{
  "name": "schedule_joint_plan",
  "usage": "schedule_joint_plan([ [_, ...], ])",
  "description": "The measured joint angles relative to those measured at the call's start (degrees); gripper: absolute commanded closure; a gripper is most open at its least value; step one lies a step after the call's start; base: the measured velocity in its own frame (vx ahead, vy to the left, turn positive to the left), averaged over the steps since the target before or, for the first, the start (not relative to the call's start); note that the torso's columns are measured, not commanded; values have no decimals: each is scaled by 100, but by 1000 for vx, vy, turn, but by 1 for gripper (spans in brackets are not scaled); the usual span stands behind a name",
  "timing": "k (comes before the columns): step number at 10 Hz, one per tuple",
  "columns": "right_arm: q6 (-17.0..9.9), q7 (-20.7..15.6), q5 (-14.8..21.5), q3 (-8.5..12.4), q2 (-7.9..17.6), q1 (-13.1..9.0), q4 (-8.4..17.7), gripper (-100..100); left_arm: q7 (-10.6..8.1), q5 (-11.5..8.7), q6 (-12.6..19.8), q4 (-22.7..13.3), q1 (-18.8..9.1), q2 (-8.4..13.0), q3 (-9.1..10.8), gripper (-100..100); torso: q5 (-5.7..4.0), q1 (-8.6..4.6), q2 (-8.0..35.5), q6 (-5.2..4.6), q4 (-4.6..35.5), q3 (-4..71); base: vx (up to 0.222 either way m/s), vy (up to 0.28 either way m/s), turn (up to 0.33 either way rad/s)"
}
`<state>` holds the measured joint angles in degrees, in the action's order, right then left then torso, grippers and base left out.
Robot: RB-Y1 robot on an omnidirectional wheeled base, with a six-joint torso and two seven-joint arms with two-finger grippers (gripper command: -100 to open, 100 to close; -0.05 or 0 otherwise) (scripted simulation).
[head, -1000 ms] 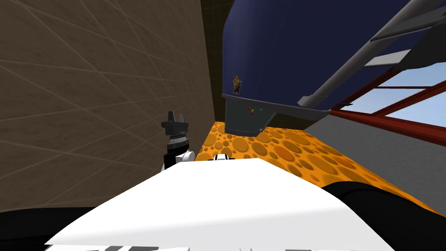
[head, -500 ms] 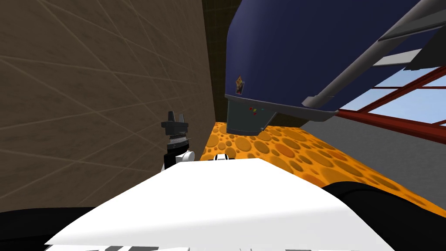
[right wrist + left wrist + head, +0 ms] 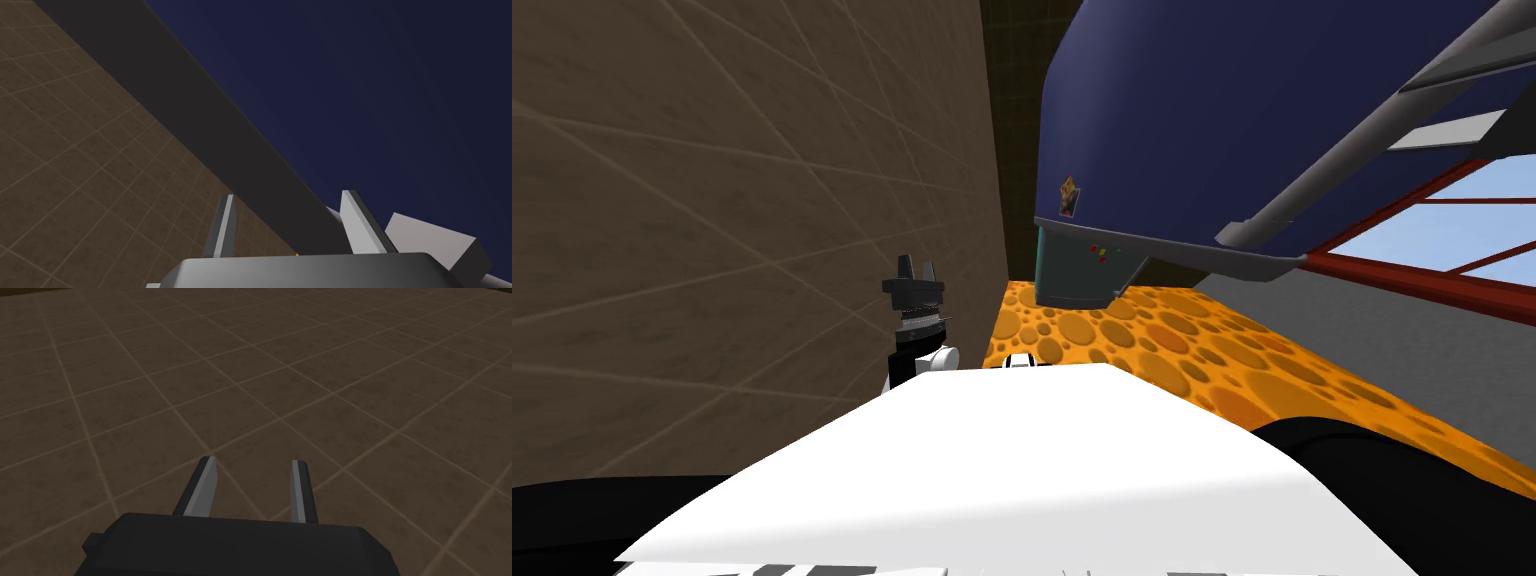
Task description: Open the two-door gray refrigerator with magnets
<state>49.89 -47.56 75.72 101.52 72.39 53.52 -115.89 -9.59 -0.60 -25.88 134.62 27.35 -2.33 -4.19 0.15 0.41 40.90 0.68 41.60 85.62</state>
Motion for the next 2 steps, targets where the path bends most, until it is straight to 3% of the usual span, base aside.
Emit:
schedule_joint_plan([
  [1, 10, 20, 40, 26, -24, 30, 11, -100, 0, 0, 0, 0, 0, 0, 0, 0, 2, -2, -2, -1, -2, 4, 8, 125, -128],
  [2, 74, 29, 12, 117, 48, 48, 95, -100, 0, 0, 0, 1, 0, 1, 1, 0, -13, -66, 35, -29, 19, -22, 1, -49, -37],
])
